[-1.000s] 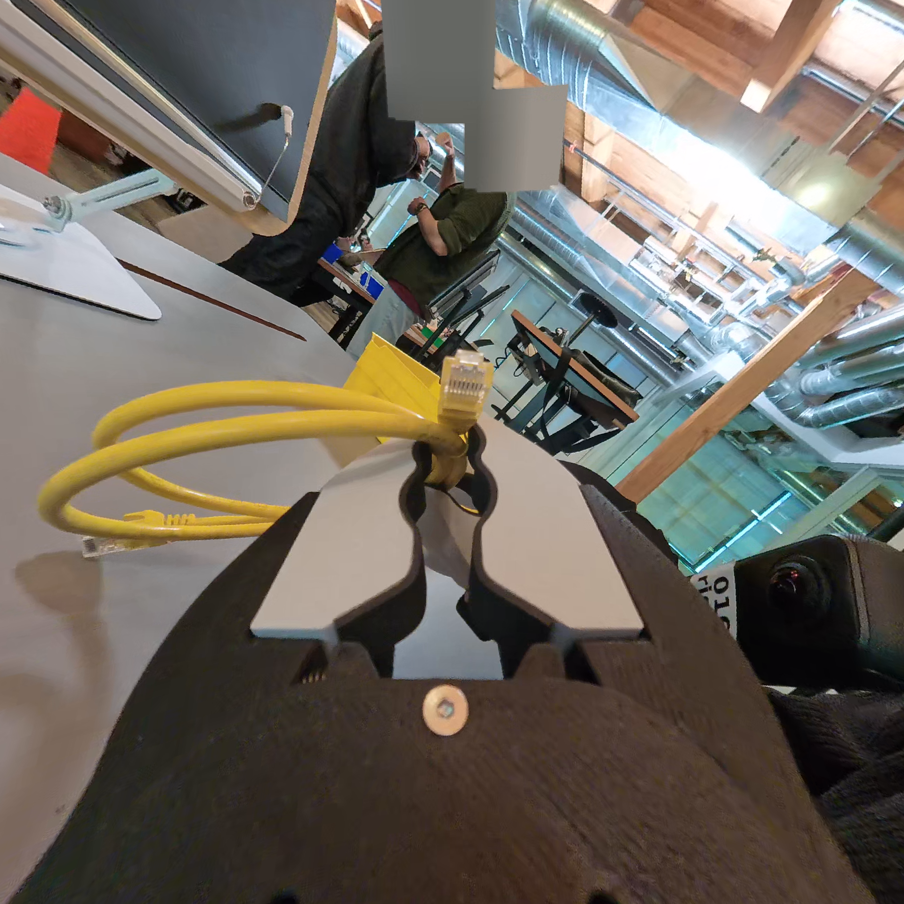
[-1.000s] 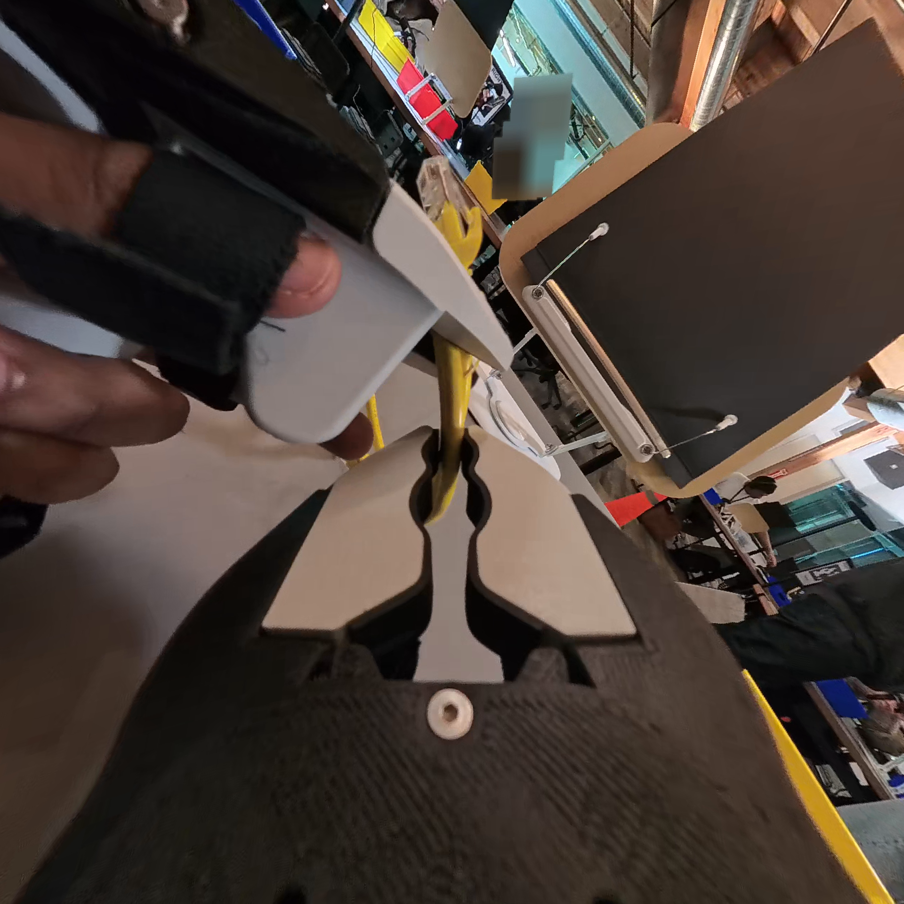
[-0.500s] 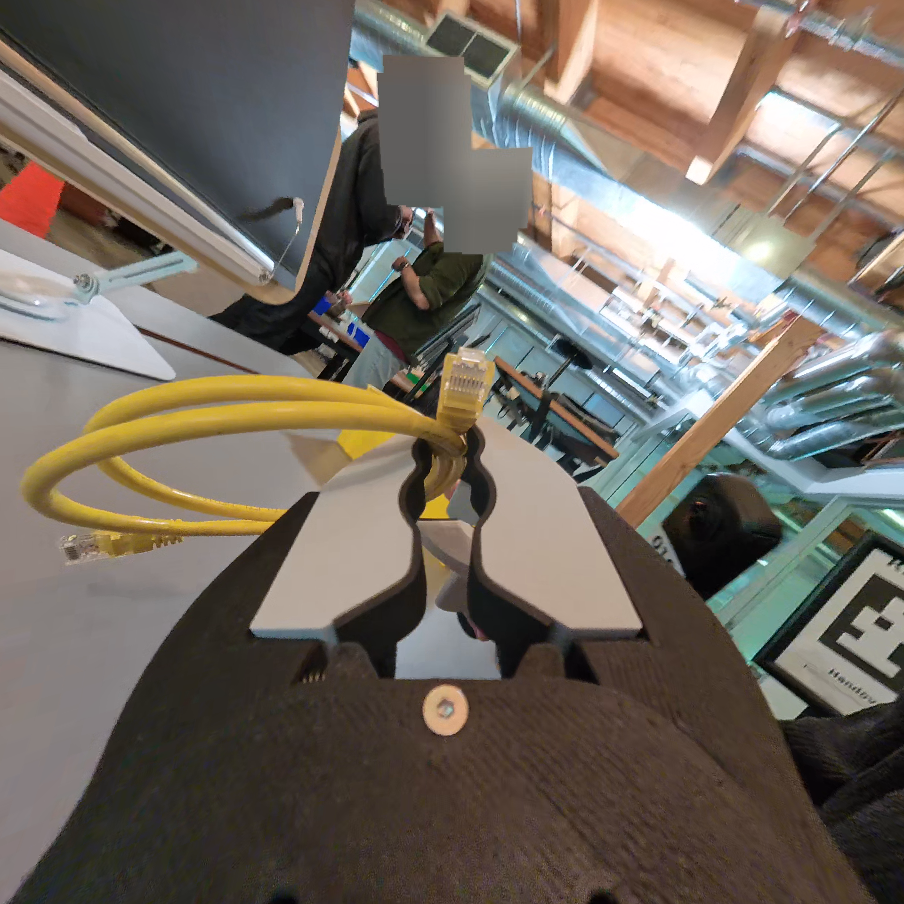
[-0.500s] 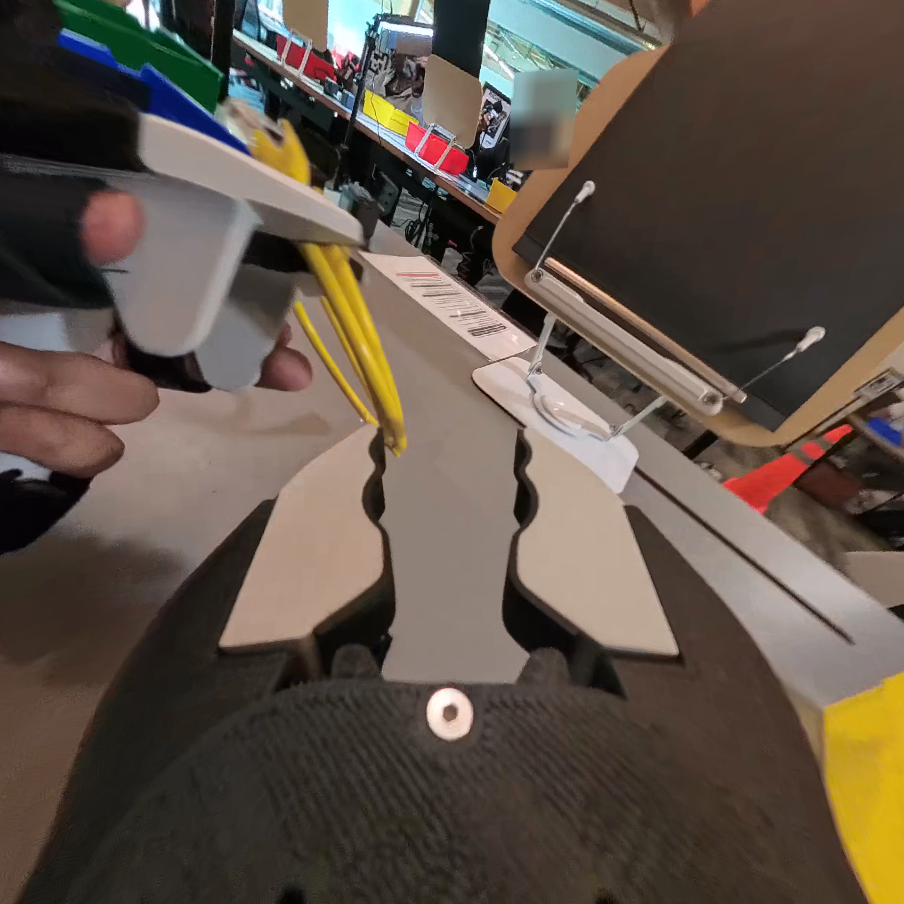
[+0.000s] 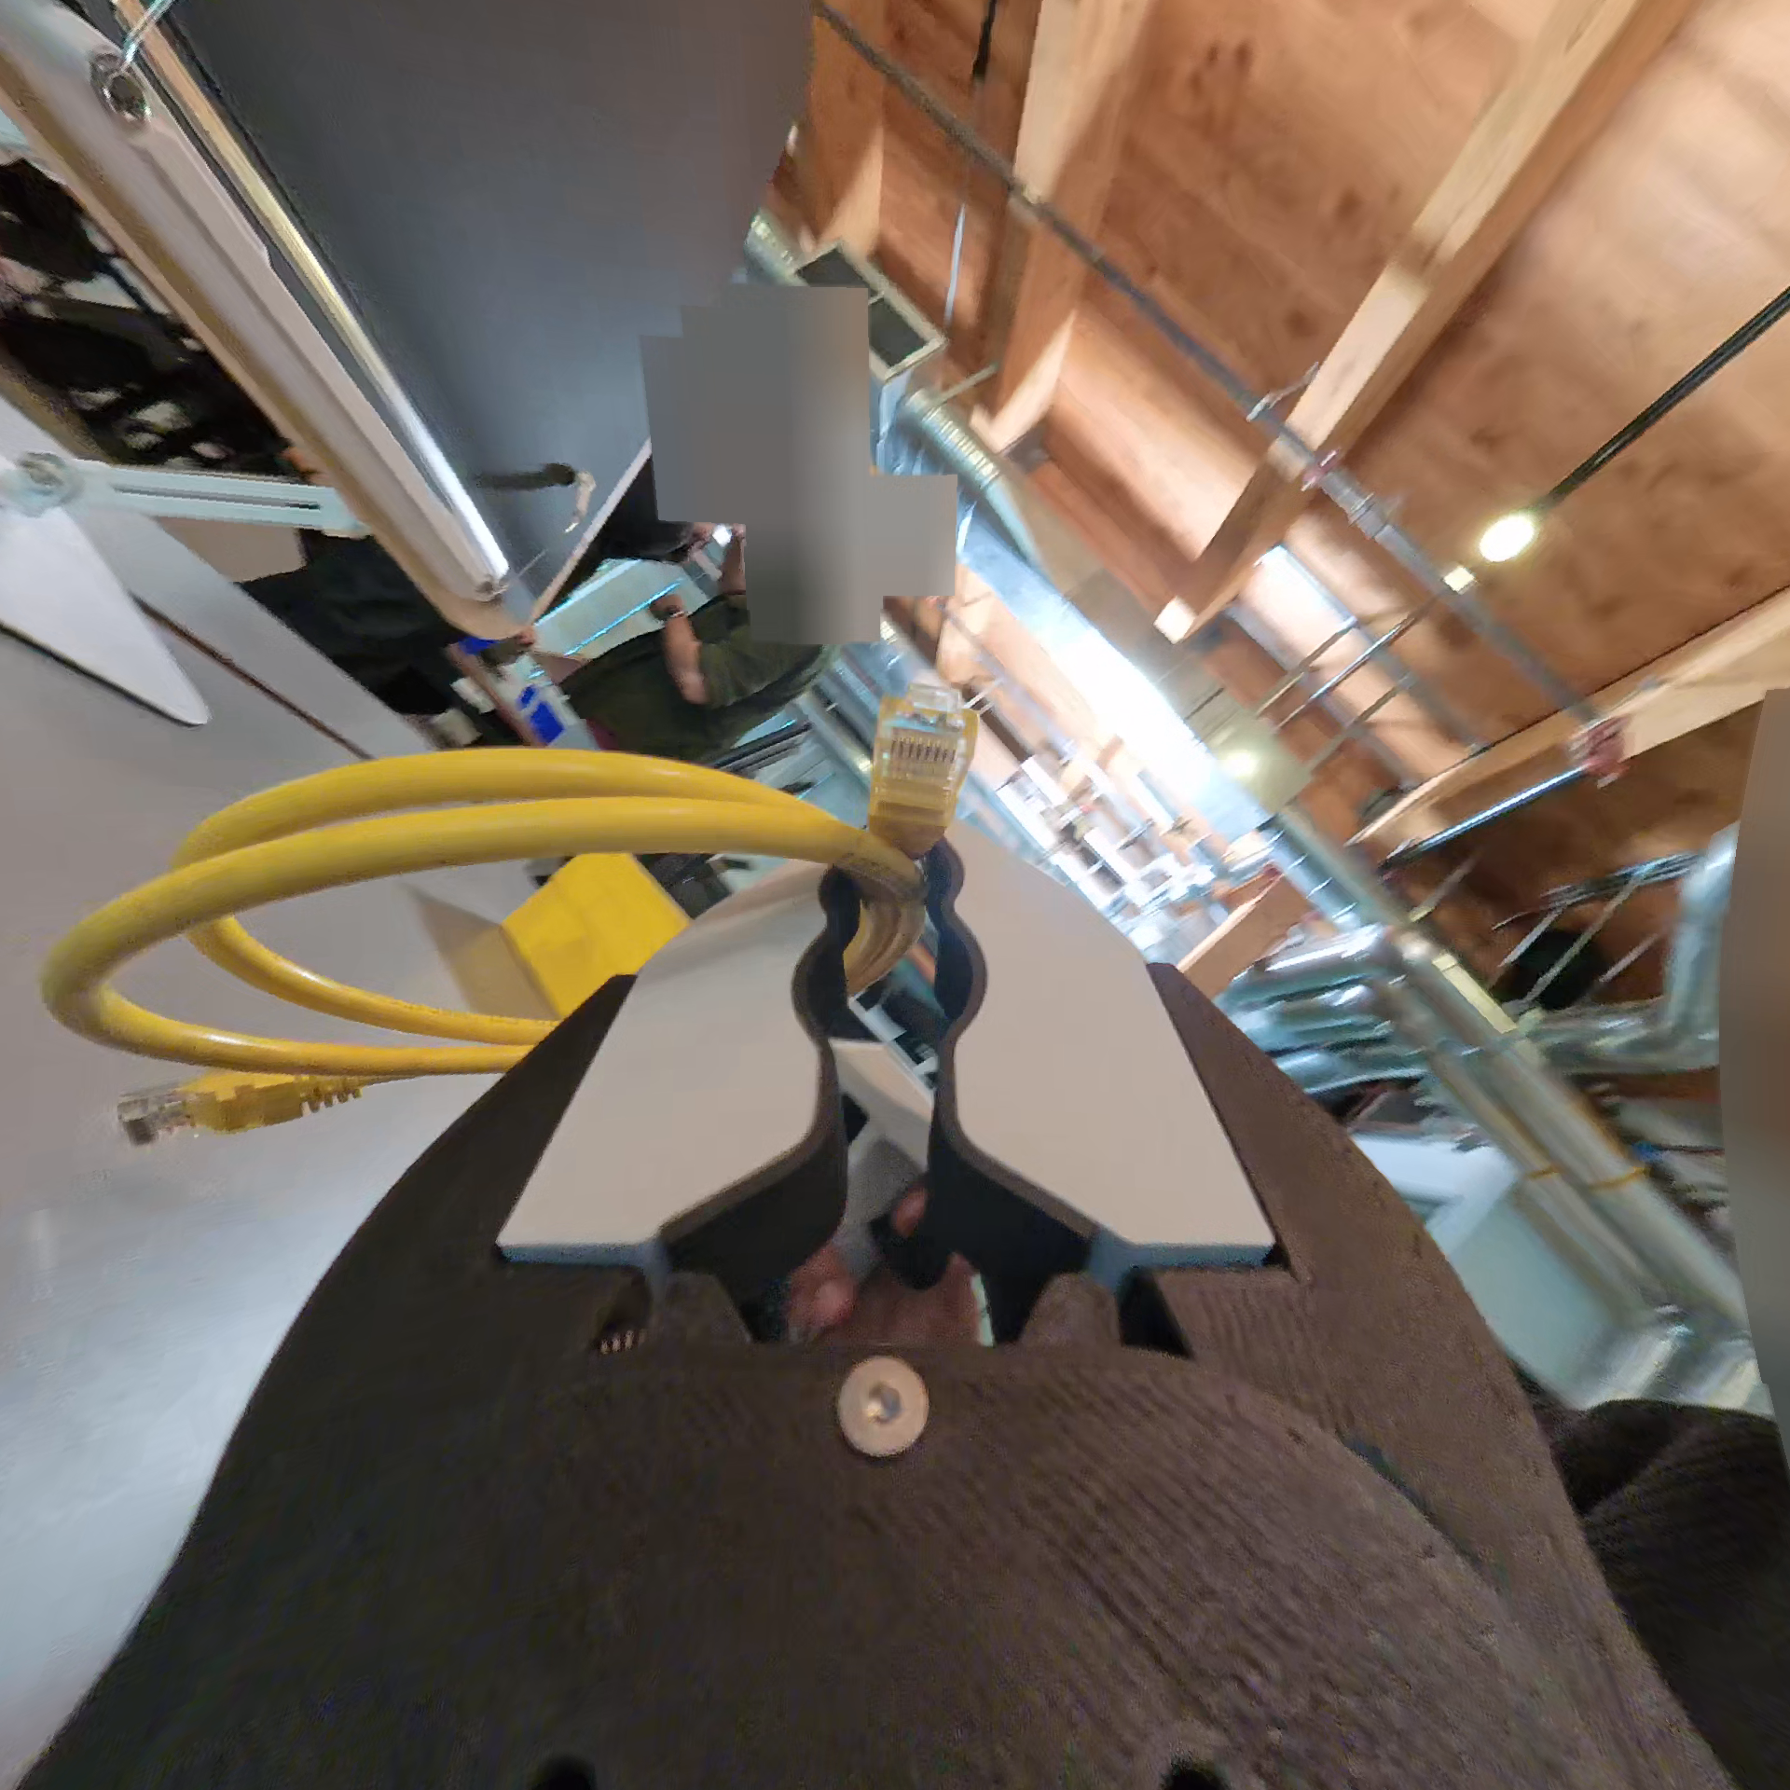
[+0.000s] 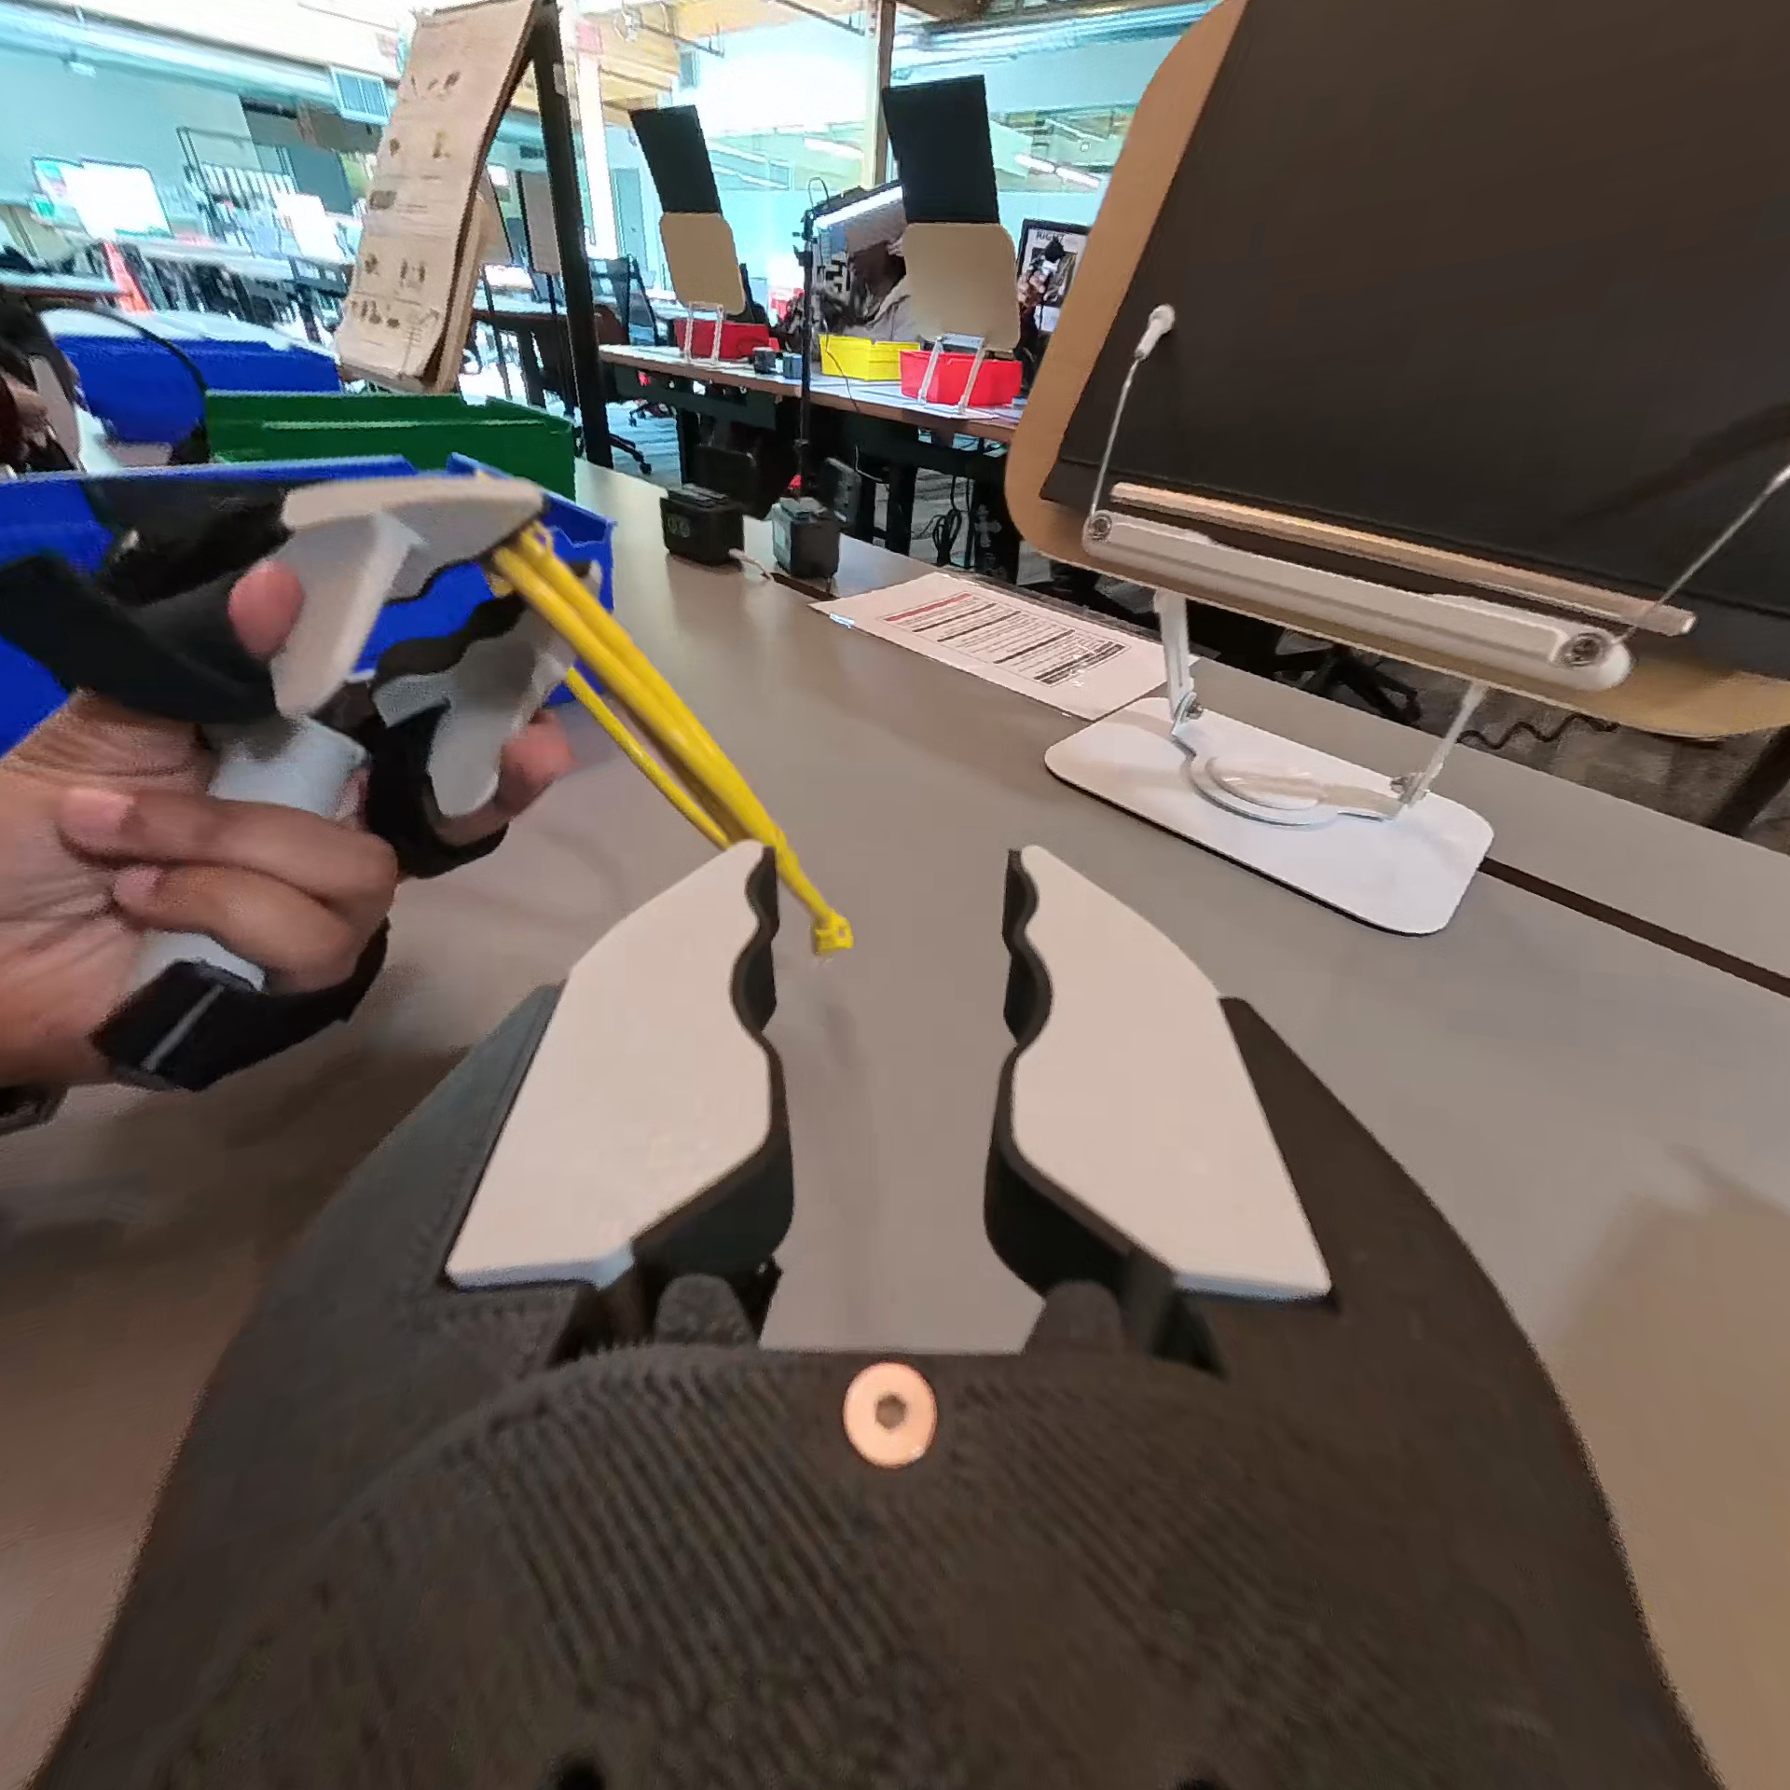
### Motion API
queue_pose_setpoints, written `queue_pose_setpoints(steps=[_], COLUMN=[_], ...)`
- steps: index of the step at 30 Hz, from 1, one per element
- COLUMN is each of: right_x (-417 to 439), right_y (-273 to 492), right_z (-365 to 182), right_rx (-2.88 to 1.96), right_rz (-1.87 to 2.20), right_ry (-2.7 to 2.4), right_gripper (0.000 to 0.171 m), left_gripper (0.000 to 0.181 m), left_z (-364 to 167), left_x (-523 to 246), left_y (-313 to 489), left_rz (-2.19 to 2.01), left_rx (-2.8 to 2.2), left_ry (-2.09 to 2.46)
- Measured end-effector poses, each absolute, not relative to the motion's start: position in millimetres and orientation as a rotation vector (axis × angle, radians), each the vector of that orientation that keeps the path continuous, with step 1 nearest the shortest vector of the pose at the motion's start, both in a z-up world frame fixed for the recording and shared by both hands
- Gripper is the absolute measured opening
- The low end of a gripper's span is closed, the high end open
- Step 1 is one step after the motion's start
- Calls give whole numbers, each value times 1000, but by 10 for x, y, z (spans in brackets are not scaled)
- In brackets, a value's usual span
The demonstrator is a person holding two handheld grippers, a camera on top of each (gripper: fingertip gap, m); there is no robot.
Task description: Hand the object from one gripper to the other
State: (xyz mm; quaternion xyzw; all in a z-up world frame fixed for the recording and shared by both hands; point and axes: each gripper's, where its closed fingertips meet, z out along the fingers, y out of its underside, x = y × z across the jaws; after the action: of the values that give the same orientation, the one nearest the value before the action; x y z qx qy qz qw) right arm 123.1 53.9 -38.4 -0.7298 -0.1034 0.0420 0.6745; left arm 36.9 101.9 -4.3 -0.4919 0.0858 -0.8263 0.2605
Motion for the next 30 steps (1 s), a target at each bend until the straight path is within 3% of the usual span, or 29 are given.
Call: queue_pose_setpoints(steps=[6, 13, 17, 21, 29, 30], right_x=[1070, 917, 945, 971, 1018, 1046], right_y=[557, 575, 585, 577, 557, 558], right_z=[-469, -545, -551, -516, -447, -440], right_rx=[-1658, -1645, -1643, -1628, -1635, -1640], right_rz=[-81, -236, -285, -307, -245, -231], right_ry=[-363, -486, -489, -476, -427, -408], right_gripper=[41, 40, 34, 16, 13, 13], left_gripper=[14, 14, 15, 14, 16, 23], left_z=[-36, 54, 14, 28, 23, 7], left_x=[251, 307, 391, 417, 433, 451], left_y=[1125, 933, 844, 791, 805, 805], left_rz=[-2427, -2535, -2579, -2621, -2647, -2626], left_rx=[-1222, -1154, -1179, -1170, -1190, -1213], left_ry=[-8, 9, -14, -14, -25, -17])
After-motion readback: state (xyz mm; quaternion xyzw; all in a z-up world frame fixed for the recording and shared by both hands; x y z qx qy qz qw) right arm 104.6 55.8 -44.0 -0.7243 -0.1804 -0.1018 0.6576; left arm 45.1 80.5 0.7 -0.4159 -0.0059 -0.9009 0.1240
